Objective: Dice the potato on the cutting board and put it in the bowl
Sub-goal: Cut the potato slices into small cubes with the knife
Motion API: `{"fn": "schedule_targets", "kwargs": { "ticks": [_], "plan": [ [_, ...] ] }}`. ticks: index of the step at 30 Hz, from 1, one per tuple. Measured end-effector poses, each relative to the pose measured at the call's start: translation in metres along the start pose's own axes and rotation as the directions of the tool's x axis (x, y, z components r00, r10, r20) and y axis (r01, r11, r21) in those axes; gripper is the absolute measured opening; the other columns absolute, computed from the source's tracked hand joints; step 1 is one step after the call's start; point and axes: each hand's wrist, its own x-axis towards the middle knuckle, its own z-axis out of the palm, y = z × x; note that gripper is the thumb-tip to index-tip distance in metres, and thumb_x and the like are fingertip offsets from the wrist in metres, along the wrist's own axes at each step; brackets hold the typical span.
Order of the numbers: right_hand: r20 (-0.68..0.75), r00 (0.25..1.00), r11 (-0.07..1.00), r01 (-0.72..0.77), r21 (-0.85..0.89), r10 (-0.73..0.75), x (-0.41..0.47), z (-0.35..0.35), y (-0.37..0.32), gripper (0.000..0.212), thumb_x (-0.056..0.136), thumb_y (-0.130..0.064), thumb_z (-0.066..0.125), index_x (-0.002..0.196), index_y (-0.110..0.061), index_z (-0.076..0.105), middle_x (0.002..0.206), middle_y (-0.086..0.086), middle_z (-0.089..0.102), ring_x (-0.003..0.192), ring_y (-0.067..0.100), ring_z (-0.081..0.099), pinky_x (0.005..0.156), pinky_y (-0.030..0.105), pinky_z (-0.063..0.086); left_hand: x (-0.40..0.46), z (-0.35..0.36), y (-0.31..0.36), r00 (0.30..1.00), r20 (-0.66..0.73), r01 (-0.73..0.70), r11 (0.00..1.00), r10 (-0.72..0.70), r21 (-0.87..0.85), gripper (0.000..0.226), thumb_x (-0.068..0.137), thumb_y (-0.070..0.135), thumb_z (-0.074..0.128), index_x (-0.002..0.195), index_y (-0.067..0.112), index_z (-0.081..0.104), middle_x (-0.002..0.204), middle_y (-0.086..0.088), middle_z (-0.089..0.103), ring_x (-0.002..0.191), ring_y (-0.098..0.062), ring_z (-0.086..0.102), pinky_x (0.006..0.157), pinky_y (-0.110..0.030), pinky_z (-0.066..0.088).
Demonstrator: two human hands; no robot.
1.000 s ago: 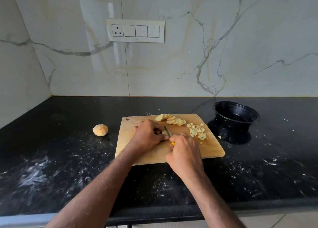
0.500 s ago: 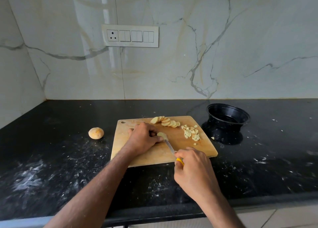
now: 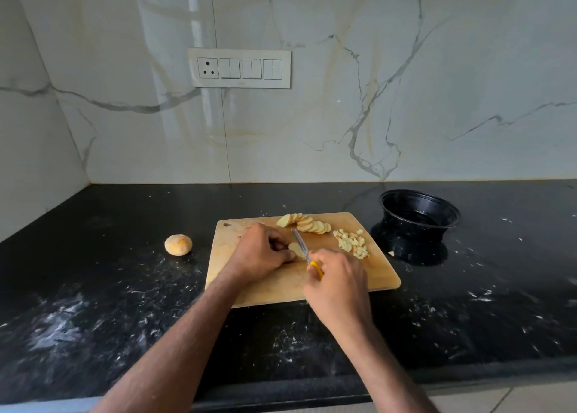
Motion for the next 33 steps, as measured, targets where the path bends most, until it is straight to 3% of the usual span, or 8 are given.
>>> {"fn": "schedule_targets", "kwargs": {
  "ticks": [3, 6, 11, 13, 15, 19, 25, 33],
  "plan": [
    [-0.014, 1.0, 0.999, 0.005, -0.044, -0.006, -0.003, 0.008, -0.002, 0.021, 0.088, -0.016, 0.065, 0.106, -0.02, 0.076, 0.097, -0.005, 0.069, 0.083, 0.014, 0.063, 0.078, 0.03, 0.054, 0.0, 0.0, -0.001, 1.0, 0.005, 0.006, 1.0, -0.006, -0.025, 0.012, 0.072, 0.021, 0.09, 0.078, 0.021, 0.079, 0.07, 0.026, 0.068, 0.068, 0.003, 0.061, 0.056, -0.013, 0.045],
    [0.001, 1.0, 0.997, 0.012, -0.075, -0.012, -0.005, 0.01, -0.004, 0.026, 0.087, -0.015, 0.065, 0.11, -0.018, 0.075, 0.1, -0.004, 0.069, 0.086, 0.014, 0.066, 0.082, 0.032, 0.056, 0.001, 0.0, 0.0, 0.999, -0.002, 0.037, 0.999, -0.037, -0.016, 0.016, 0.072, 0.021, 0.09, 0.085, 0.022, 0.08, 0.066, 0.023, 0.065, 0.067, 0.004, 0.06, 0.059, -0.01, 0.043],
    [0.06, 0.998, 0.996, 0.021, -0.086, -0.016, -0.005, 0.01, -0.007, 0.031, 0.089, -0.014, 0.063, 0.119, -0.017, 0.072, 0.107, -0.004, 0.068, 0.09, 0.014, 0.066, 0.087, 0.03, 0.056, 0.001, 0.001, 0.005, 0.998, 0.003, 0.057, 0.998, -0.057, 0.018, 0.017, 0.075, 0.025, 0.088, 0.09, 0.022, 0.08, 0.074, 0.017, 0.066, 0.075, -0.008, 0.061, 0.074, -0.033, 0.053],
    [0.069, 0.997, 0.993, 0.031, -0.117, -0.023, -0.005, 0.01, -0.008, 0.031, 0.089, -0.012, 0.063, 0.118, -0.016, 0.072, 0.106, -0.003, 0.068, 0.089, 0.014, 0.066, 0.085, 0.027, 0.054, 0.001, 0.001, 0.005, 0.997, 0.017, 0.075, 0.996, -0.076, 0.042, 0.017, 0.076, 0.027, 0.087, 0.091, 0.023, 0.079, 0.078, 0.016, 0.067, 0.082, -0.012, 0.062, 0.087, -0.044, 0.053],
    [0.076, 0.997, 0.988, 0.034, -0.148, -0.023, -0.003, 0.01, -0.011, 0.03, 0.087, -0.01, 0.062, 0.114, -0.015, 0.072, 0.106, -0.002, 0.068, 0.09, 0.016, 0.066, 0.084, 0.027, 0.054, 0.002, 0.001, 0.005, 0.997, 0.023, 0.075, 0.996, -0.076, 0.041, 0.016, 0.077, 0.027, 0.087, 0.09, 0.023, 0.079, 0.079, 0.016, 0.066, 0.083, -0.013, 0.061, 0.09, -0.049, 0.052],
    [0.127, 0.992, 0.985, 0.03, -0.171, -0.008, 0.005, 0.014, -0.018, 0.033, 0.083, -0.007, 0.061, 0.115, -0.013, 0.07, 0.108, 0.001, 0.067, 0.091, 0.019, 0.067, 0.084, 0.032, 0.057, 0.003, 0.001, 0.005, 0.998, 0.019, 0.06, 0.997, -0.061, 0.04, 0.013, 0.077, 0.025, 0.087, 0.085, 0.024, 0.077, 0.078, 0.018, 0.065, 0.086, -0.014, 0.06, 0.091, -0.049, 0.051],
    [0.164, 0.986, 0.987, 0.056, -0.151, -0.031, 0.015, 0.014, -0.018, 0.039, 0.082, -0.005, 0.066, 0.12, -0.011, 0.069, 0.111, 0.002, 0.067, 0.097, 0.018, 0.064, 0.087, 0.029, 0.055, 0.002, 0.001, 0.004, 0.998, 0.016, 0.057, 0.997, -0.057, 0.044, 0.01, 0.078, 0.025, 0.085, 0.084, 0.025, 0.077, 0.082, 0.014, 0.07, 0.091, -0.015, 0.061, 0.094, -0.048, 0.049],
    [0.138, 0.988, 0.99, 0.08, -0.115, -0.064, -0.015, -0.003, -0.002, 0.03, 0.089, -0.011, 0.065, 0.118, -0.018, 0.072, 0.109, -0.007, 0.069, 0.094, 0.009, 0.064, 0.084, 0.018, 0.051, 0.0, 0.001, 0.007, 0.997, 0.027, 0.066, 0.997, -0.067, 0.048, 0.014, 0.08, 0.03, 0.085, 0.091, 0.027, 0.077, 0.085, 0.015, 0.067, 0.091, -0.013, 0.061, 0.093, -0.05, 0.05]
  ]
}}
